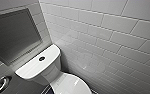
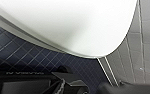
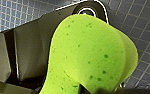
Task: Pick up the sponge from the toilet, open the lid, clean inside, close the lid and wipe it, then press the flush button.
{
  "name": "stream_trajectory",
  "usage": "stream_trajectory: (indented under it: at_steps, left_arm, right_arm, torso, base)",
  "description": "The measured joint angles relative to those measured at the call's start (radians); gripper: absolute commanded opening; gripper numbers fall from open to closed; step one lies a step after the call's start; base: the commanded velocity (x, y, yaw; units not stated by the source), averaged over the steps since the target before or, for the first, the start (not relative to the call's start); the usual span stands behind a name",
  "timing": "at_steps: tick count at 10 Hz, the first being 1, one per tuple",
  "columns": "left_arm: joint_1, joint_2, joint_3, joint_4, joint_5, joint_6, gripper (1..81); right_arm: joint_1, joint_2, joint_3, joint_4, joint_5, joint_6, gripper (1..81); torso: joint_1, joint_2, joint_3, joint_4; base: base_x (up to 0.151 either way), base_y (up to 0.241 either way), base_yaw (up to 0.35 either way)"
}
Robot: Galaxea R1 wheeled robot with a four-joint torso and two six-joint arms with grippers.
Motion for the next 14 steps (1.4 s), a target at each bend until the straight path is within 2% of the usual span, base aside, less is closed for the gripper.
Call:
stream_trajectory:
  at_steps: [6, 7, 14]
  left_arm:
    - [0.000, 0.063, -0.148, 0.000, -0.046, -0.053, 81.1]
    - [-0.001, 0.067, -0.154, 0.000, -0.074, -0.071, 81.1]
    - [-0.019, 0.076, -0.158, -0.001, -0.111, -0.074, 81.1]
  right_arm:
    - [0.000, 0.000, 0.000, 0.000, -0.001, 0.000, 1.0]
    - [0.000, 0.000, 0.000, 0.000, -0.001, 0.000, 1.0]
    - [0.000, 0.000, 0.001, 0.000, -0.004, 0.000, 1.0]
  torso:
    - [0.000, 0.000, 0.000, 0.000]
    - [0.000, 0.000, 0.000, 0.000]
    - [0.000, 0.000, 0.000, 0.000]
  base:
    - [0.000, 0.000, 0.000]
    - [0.000, 0.000, 0.000]
    - [0.000, 0.000, 0.000]
